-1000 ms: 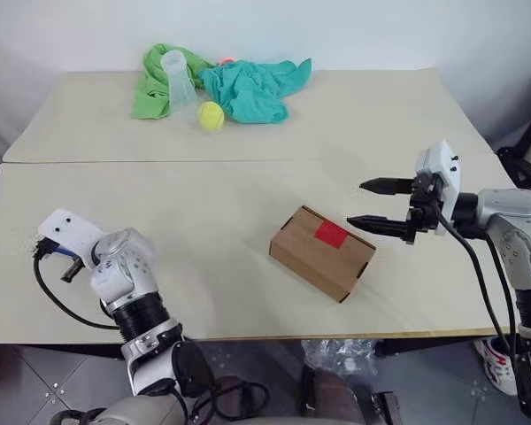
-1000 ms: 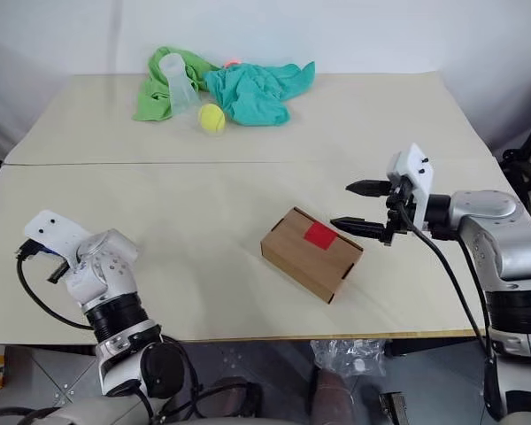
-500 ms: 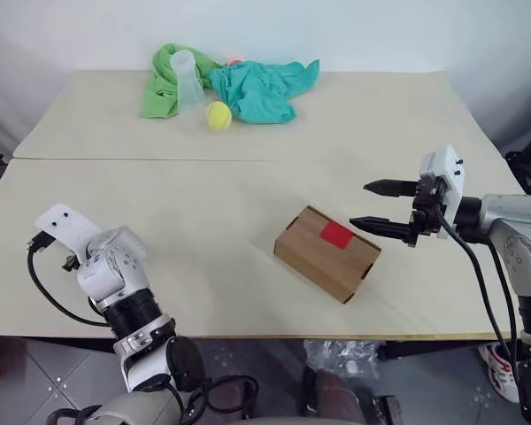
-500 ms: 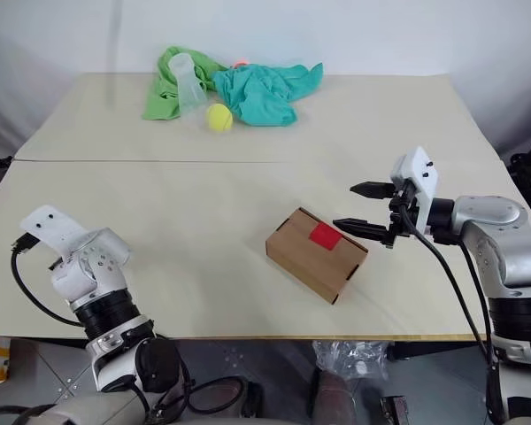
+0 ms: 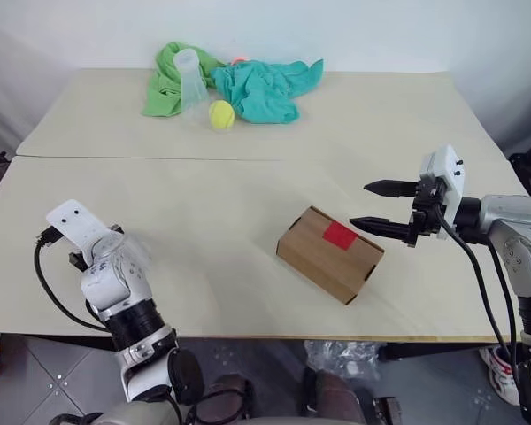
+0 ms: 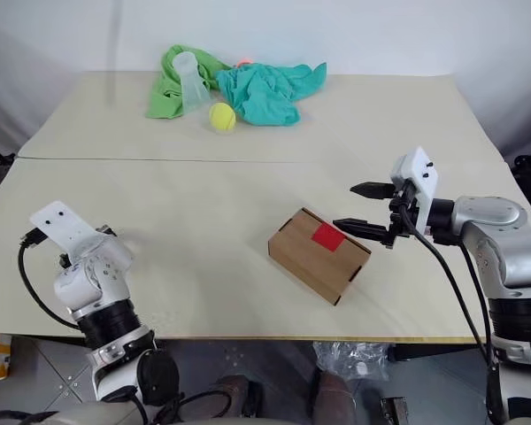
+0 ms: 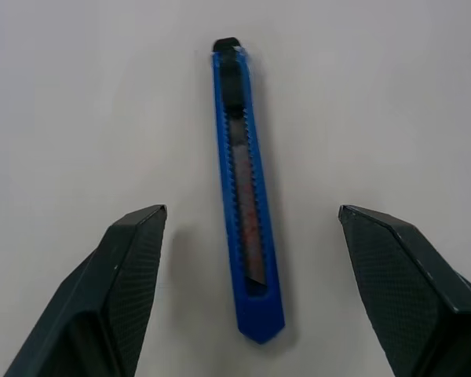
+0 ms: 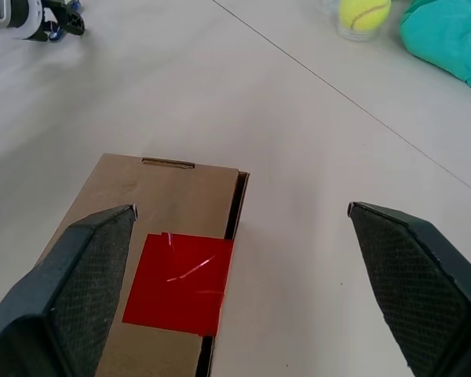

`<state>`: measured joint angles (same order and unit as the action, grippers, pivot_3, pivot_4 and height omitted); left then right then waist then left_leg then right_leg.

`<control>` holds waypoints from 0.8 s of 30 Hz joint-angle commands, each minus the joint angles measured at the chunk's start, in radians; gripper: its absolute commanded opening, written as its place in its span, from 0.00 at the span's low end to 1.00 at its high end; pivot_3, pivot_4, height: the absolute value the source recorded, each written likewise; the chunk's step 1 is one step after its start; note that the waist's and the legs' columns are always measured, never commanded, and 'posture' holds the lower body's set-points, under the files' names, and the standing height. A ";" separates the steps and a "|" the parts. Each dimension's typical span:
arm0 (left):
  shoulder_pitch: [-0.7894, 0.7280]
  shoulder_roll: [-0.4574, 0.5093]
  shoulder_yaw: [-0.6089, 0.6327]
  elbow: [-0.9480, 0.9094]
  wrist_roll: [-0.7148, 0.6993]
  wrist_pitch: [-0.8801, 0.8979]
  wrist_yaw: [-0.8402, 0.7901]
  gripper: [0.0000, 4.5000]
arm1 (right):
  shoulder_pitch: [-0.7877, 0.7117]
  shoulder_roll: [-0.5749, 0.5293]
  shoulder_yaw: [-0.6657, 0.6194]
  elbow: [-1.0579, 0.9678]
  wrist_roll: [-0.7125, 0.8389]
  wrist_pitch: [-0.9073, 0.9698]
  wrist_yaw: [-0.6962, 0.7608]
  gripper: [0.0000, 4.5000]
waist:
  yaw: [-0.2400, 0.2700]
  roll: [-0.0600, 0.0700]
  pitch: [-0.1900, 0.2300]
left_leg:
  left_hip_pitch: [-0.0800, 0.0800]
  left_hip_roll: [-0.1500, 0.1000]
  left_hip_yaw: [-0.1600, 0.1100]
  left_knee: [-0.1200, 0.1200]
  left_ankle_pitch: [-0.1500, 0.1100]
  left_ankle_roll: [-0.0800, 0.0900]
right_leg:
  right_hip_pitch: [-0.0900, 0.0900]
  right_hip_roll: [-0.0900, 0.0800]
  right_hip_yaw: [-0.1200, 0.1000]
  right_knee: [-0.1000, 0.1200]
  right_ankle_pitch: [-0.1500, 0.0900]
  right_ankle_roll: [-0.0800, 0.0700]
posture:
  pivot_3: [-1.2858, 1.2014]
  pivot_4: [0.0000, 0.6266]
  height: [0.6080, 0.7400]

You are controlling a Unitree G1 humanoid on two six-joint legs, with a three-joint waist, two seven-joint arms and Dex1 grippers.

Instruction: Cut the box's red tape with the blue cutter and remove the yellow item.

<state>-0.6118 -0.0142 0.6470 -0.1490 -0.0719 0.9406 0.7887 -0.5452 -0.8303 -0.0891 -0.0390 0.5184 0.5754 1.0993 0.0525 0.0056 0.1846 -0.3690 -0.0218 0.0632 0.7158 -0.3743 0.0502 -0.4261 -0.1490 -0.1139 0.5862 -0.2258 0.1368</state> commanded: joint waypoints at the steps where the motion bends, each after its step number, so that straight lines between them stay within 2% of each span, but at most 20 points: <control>1: 0.042 -0.018 -0.003 -0.015 -0.003 -0.002 -0.027 0.83 | -0.006 -0.022 -0.035 -0.032 0.010 -0.008 0.004 1.00 | 0.000 0.000 0.000 | 0.000 0.000 0.000 0.000 0.000 0.000 | 0.000 0.000 0.000 0.000 0.000 0.000 | 0.52 0.24 1.00; 5: 0.062 -0.028 0.023 -0.034 0.011 0.029 -0.013 0.83 | -0.012 -0.026 -0.035 -0.027 0.008 -0.006 0.007 1.00 | -0.003 0.000 0.000 | 0.000 0.000 0.000 0.000 0.000 0.000 | 0.000 0.000 0.000 0.000 0.000 0.000 | 0.52 0.24 1.00; 9: 0.052 -0.041 0.064 -0.031 0.001 0.038 0.005 0.64 | -0.013 -0.028 -0.034 -0.024 0.006 -0.007 0.008 1.00 | -0.004 0.000 0.000 | 0.000 0.000 0.000 0.000 0.000 0.000 | 0.000 0.000 0.000 0.000 0.000 0.000 | 0.52 0.24 1.00; 13: 0.025 -0.049 0.110 -0.018 -0.033 0.048 -0.002 0.36 | -0.018 -0.029 -0.033 -0.021 0.003 -0.007 0.008 1.00 | -0.013 0.000 0.000 | 0.001 0.001 0.001 -0.001 0.000 0.000 | 0.000 0.000 0.000 -0.001 0.000 0.000 | 0.52 0.24 1.00; 20: 0.009 -0.057 0.161 -0.016 -0.048 0.063 0.005 0.36 | -0.012 -0.034 -0.036 -0.026 0.006 -0.004 0.005 1.00 | -0.026 0.002 -0.001 | 0.001 0.001 0.001 -0.001 0.000 0.000 | 0.000 0.000 0.001 0.000 0.000 0.000 | 0.52 0.24 1.00; 24: 0.010 -0.056 0.163 -0.016 -0.046 0.068 0.007 0.17 | -0.010 -0.036 -0.037 -0.027 0.007 -0.003 0.003 1.00 | -0.026 0.003 -0.002 | 0.001 0.001 0.001 -0.001 0.000 0.000 | 0.000 0.000 0.001 0.000 0.000 0.000 | 0.52 0.24 1.00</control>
<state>-0.6277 -0.0561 0.7766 -0.1942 -0.1127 0.9654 0.7840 -0.5455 -0.8491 -0.0890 -0.0386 0.5144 0.5755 1.1014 0.0263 0.0090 0.1826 -0.3675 -0.0210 0.0643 0.7146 -0.3746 0.0501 -0.4261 -0.1487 -0.1130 0.5860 -0.2258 0.1367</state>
